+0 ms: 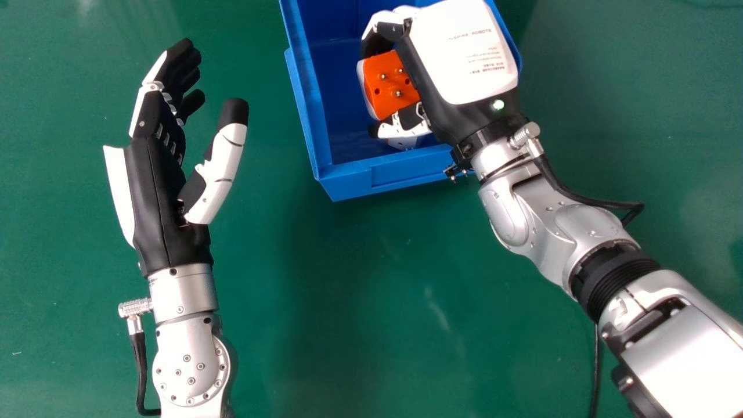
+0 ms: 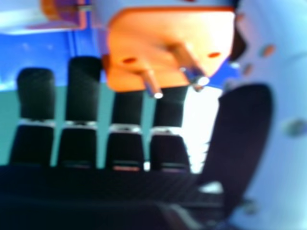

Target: Pick all objects and put in blue box

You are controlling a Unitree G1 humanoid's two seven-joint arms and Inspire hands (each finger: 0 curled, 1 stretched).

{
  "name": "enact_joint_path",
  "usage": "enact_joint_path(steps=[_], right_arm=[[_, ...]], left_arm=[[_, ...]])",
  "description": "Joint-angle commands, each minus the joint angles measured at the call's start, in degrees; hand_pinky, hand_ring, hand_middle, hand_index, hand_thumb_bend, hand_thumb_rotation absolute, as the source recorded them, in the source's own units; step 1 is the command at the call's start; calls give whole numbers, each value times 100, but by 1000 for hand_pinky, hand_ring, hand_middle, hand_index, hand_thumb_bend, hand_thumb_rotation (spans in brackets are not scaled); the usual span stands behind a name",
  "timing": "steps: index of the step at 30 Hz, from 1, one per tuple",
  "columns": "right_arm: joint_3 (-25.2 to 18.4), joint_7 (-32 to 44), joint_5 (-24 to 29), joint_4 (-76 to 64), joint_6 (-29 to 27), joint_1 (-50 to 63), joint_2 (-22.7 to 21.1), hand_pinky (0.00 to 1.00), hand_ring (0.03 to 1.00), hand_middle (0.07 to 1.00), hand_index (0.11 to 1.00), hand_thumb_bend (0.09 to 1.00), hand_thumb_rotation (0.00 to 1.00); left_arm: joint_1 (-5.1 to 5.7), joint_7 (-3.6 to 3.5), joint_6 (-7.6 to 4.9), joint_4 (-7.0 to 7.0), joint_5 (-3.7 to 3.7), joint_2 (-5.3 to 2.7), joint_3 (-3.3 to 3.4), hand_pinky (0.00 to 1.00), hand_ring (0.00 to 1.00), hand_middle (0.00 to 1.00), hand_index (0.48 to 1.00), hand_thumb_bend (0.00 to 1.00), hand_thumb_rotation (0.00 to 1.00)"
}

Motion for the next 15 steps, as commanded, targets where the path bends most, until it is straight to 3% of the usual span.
enact_joint_path(steps=[1, 4, 6, 9, 14, 15], right_arm=[[34, -116, 67, -72, -78, -263, -15, 321, 452, 533, 501, 495, 0], [59, -104, 93, -112, -97, -255, -18, 317, 454, 534, 503, 494, 0], [65, -128, 92, -135, -85, -250, -19, 317, 454, 534, 503, 494, 0], [137, -100, -12, -223, 144, -237, -37, 317, 458, 536, 501, 494, 0], [235, -6, -126, -525, 663, -130, -63, 317, 459, 540, 498, 493, 0], [249, -7, -142, -577, 770, -108, -56, 370, 511, 587, 498, 498, 24]], left_arm=[[-70, 30, -79, -51, 90, 12, -16, 826, 849, 838, 807, 638, 488], [-64, 44, -89, -54, 124, 19, -24, 825, 848, 838, 807, 637, 488], [-55, 38, -87, -68, 104, 8, -26, 825, 848, 838, 807, 637, 488], [-42, 19, -88, -89, 59, -9, -26, 824, 848, 838, 807, 635, 488], [-36, 33, -83, -78, 98, 4, -30, 824, 849, 838, 807, 635, 486], [-38, 16, -90, -71, 84, 6, -34, 823, 849, 837, 807, 635, 486]])
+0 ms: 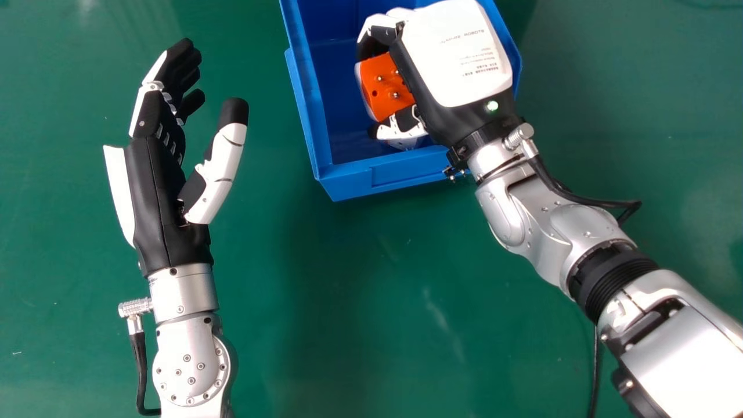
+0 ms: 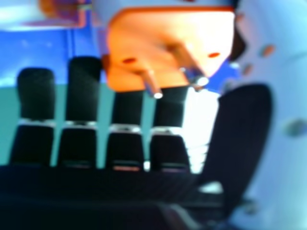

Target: Pick all objects and put in blue box

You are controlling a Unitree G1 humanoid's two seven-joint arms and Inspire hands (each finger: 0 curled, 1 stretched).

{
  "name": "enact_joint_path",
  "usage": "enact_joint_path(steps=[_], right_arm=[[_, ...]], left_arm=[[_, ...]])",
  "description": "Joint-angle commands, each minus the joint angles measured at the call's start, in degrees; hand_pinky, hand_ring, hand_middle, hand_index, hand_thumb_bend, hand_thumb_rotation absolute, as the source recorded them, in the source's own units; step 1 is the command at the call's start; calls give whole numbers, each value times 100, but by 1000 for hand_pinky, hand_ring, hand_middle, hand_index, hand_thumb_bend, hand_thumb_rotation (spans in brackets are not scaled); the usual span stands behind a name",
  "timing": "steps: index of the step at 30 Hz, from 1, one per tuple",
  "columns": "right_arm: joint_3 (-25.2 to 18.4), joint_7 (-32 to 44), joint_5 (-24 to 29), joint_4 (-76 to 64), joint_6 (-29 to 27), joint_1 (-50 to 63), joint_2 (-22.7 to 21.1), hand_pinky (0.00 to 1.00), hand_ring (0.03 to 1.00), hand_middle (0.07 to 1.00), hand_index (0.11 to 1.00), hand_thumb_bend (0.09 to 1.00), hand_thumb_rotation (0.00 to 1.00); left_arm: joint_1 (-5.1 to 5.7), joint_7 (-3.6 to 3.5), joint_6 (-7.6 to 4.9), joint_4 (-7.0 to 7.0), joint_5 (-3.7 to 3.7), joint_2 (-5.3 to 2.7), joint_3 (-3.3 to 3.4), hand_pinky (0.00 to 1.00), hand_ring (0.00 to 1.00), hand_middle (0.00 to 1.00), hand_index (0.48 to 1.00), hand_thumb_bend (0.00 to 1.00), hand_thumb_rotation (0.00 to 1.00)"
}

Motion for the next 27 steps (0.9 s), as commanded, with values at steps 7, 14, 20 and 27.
enact_joint_path(steps=[7, 14, 20, 27], right_arm=[[54, -75, -28, -530, 646, -9, 31, 728, 827, 858, 771, 730, 63], [74, -77, -58, -843, 1059, 74, 63, 926, 955, 963, 906, 827, 89], [74, -49, -39, -1069, 1157, 156, 33, 981, 989, 991, 947, 859, 102], [11, -96, -2, -1363, 1166, 312, -25, 997, 998, 999, 977, 872, 123]], left_arm=[[-39, -9, -86, -78, 28, 0, -18, 823, 850, 839, 808, 630, 481], [-46, -9, -55, -79, 55, 20, -24, 826, 851, 839, 808, 633, 485], [-49, 9, -57, -89, 63, 9, -23, 826, 849, 838, 806, 639, 488], [-44, 36, -65, -115, 97, -5, -35, 826, 852, 841, 808, 635, 489]])
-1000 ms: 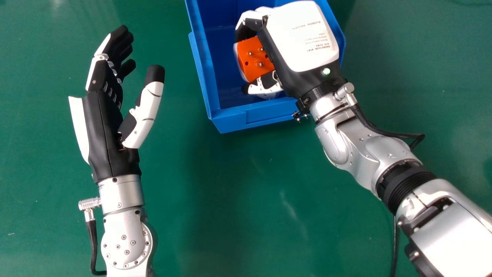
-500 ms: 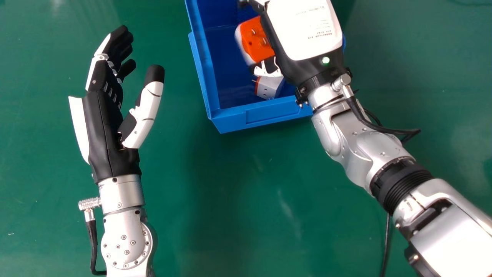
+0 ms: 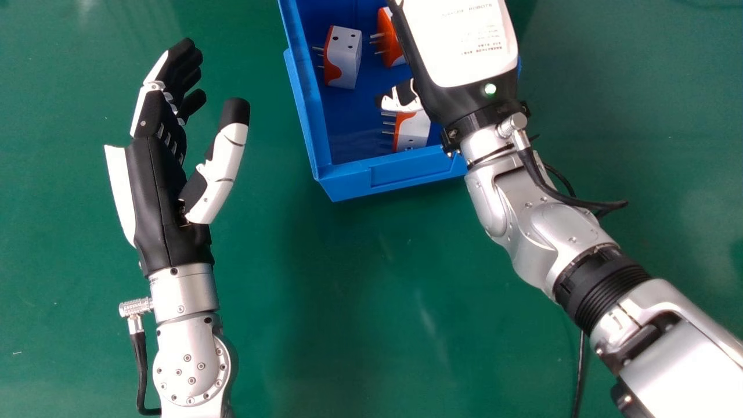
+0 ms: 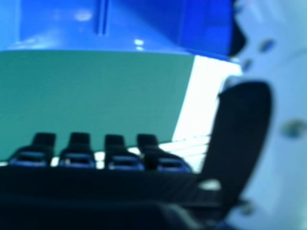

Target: Pick all objects and put in blue box

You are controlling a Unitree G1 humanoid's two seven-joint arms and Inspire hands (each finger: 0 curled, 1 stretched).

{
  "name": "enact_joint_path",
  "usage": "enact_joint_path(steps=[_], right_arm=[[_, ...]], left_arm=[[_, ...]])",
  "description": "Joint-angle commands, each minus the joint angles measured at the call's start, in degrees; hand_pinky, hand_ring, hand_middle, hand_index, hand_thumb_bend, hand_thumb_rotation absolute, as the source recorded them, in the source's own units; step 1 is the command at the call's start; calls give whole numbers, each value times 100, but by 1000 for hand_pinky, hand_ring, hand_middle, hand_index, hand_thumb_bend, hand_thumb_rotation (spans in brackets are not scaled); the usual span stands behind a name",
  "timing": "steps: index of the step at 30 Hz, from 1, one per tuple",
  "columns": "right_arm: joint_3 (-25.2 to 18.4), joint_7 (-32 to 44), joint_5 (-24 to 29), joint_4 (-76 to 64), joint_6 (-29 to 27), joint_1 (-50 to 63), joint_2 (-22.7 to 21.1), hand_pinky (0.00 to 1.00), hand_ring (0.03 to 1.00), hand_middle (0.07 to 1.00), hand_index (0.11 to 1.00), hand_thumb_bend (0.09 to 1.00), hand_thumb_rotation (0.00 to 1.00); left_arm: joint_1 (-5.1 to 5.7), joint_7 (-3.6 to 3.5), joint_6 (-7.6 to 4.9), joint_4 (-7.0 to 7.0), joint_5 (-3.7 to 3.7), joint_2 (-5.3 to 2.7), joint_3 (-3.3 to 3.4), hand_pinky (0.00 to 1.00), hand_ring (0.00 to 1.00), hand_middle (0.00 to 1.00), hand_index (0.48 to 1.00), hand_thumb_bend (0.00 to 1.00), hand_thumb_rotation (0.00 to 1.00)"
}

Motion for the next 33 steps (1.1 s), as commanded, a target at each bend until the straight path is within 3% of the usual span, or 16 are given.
enact_joint_path(steps=[1, 14, 17, 23, 26, 28, 30, 33], right_arm=[[-95, -81, 30, -306, 6, 52, -65, 998, 999, 999, 984, 871, 126], [-826, -322, 612, -2149, -382, 1453, -89, 1000, 1000, 1000, 997, 854, 156], [-1011, -535, 963, -2315, -882, 1949, 55, 977, 1000, 1000, 997, 818, 241], [-1337, -347, 2128, -2375, -2491, 2867, 442, 951, 1000, 1000, 997, 786, 349], [-1467, 61, 2726, -2470, -3116, 3219, 592, 948, 1000, 1000, 998, 767, 376], [-1579, 359, 3069, -2713, -3227, 3496, 731, 945, 997, 1000, 998, 746, 406], [-1673, 576, 3215, -3020, -3201, 3780, 810, 945, 997, 1000, 998, 746, 406], [-1771, 829, 3317, -3381, -3166, 4134, 930, 913, 973, 988, 988, 711, 583]], left_arm=[[-42, 46, -72, -117, 106, -7, -16, 824, 851, 840, 807, 634, 488], [59, 11, -39, -250, 83, -30, -56, 824, 853, 843, 809, 619, 481], [82, -40, -27, -283, 17, -38, -59, 825, 854, 844, 808, 620, 477], [66, -37, -47, -211, 59, -19, -62, 824, 853, 844, 810, 618, 473], [77, -48, -44, -241, 52, -15, -65, 824, 853, 843, 810, 617, 473], [96, -63, -37, -274, 12, -19, -57, 823, 852, 843, 810, 616, 474], [112, -31, -37, -269, 34, -13, -38, 823, 852, 843, 810, 616, 474], [131, -61, -71, -222, 2, -8, -31, 821, 849, 841, 810, 622, 475]])
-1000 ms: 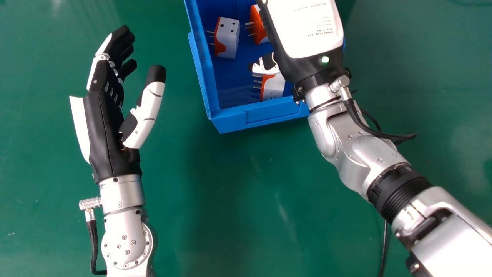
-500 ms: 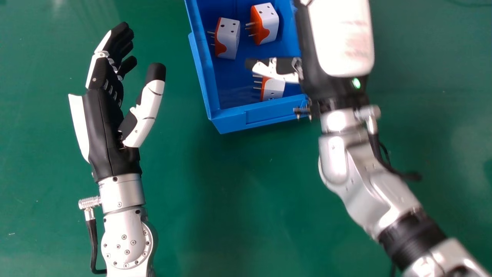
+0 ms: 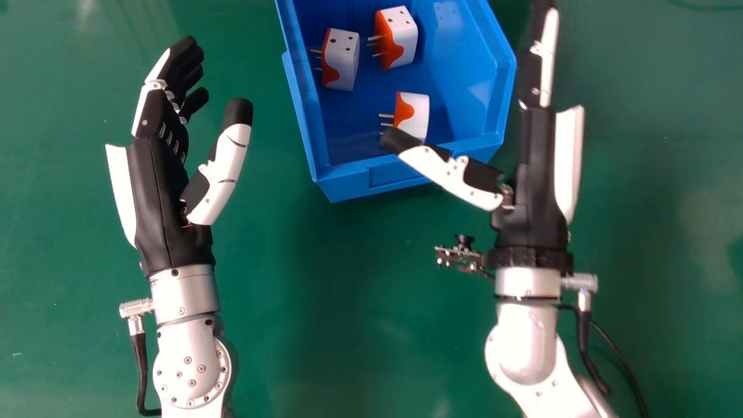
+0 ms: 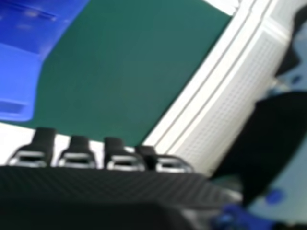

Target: Pick all objects and put in blue box

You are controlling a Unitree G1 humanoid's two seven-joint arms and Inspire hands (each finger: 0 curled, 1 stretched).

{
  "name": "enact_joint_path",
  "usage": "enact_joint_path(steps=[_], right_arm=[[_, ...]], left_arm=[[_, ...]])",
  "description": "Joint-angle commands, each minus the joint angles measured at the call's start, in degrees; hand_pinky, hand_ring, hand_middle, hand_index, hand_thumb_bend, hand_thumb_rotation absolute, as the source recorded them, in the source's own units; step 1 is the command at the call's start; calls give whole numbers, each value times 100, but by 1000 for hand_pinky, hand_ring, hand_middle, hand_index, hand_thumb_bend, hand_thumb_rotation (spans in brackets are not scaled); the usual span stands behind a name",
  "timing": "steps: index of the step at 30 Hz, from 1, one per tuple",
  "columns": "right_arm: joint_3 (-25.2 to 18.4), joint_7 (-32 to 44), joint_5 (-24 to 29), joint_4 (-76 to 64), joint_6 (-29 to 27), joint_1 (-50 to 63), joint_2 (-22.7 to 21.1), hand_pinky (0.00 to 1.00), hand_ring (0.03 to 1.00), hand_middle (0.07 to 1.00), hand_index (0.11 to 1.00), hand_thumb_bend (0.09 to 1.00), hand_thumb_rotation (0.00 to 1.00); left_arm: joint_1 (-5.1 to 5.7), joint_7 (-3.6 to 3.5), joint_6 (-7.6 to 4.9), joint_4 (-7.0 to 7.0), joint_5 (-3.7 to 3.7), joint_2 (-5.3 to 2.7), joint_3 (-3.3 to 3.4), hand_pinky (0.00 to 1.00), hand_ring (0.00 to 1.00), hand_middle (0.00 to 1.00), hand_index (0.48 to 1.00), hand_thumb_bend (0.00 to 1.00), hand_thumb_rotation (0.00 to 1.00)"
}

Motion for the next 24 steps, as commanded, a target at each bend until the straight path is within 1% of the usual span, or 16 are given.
enact_joint_path(steps=[1, 2, 4, 5, 8, 9, 10, 12, 15, 17, 19, 20, 23, 24], right_arm=[[-98, 169, 64, -385, -64, 207, 108, 902, 964, 982, 983, 698, 632], [-111, 254, 88, -463, -40, 283, 151, 902, 964, 982, 983, 698, 632], [-119, 434, 148, -651, 51, 449, 261, 878, 943, 969, 973, 671, 704], [-117, 515, 179, -751, 115, 536, 322, 878, 943, 969, 973, 671, 704], [-108, 819, 324, -998, 250, 751, 446, 848, 919, 951, 960, 654, 748], [-111, 914, 353, -1076, 298, 816, 460, 848, 919, 951, 960, 654, 748], [-120, 1011, 415, -1140, 324, 875, 480, 834, 911, 944, 956, 649, 765], [-140, 1155, 490, -1260, 392, 985, 501, 822, 906, 940, 954, 649, 783], [-169, 1280, 539, -1371, 441, 1082, 538, 798, 904, 935, 950, 643, 819], [-193, 1333, 557, -1409, 458, 1120, 570, 788, 906, 934, 949, 642, 830], [-215, 1373, 570, -1403, 439, 1145, 589, 785, 907, 934, 948, 646, 834], [-221, 1395, 588, -1404, 440, 1160, 599, 784, 909, 934, 947, 645, 836], [-225, 1421, 578, -1418, 466, 1204, 617, 787, 912, 935, 947, 646, 837], [-225, 1426, 573, -1421, 473, 1218, 621, 788, 913, 936, 947, 646, 839]], left_arm=[[41, -36, -106, -48, 25, 6, -12, 821, 849, 841, 810, 622, 475], [45, -44, -118, -36, 27, 10, -16, 821, 849, 841, 810, 622, 475], [59, -36, -107, -50, 47, 12, -22, 821, 850, 841, 809, 621, 477], [65, -31, -102, -61, 51, 10, -21, 821, 850, 841, 809, 621, 477], [90, -46, -102, -90, 18, -1, -21, 821, 848, 840, 807, 623, 483], [101, -39, -108, -92, 35, 5, -20, 821, 848, 840, 807, 623, 483], [109, -20, -120, -78, 67, 16, -15, 821, 848, 839, 807, 624, 483], [118, -18, -160, -33, 71, 24, -7, 821, 848, 839, 808, 623, 483], [112, -85, -213, 38, -36, 25, 2, 815, 846, 837, 807, 630, 482], [98, -108, -244, 89, -70, 35, 11, 814, 846, 837, 806, 635, 481], [89, -126, -259, 110, -90, 38, 15, 814, 846, 837, 805, 638, 482], [84, -130, -271, 121, -85, 39, 18, 814, 846, 836, 805, 640, 482], [74, -112, -296, 134, -33, 50, 33, 813, 846, 836, 804, 641, 485], [74, -114, -305, 135, -36, 49, 36, 812, 846, 835, 803, 641, 486]])
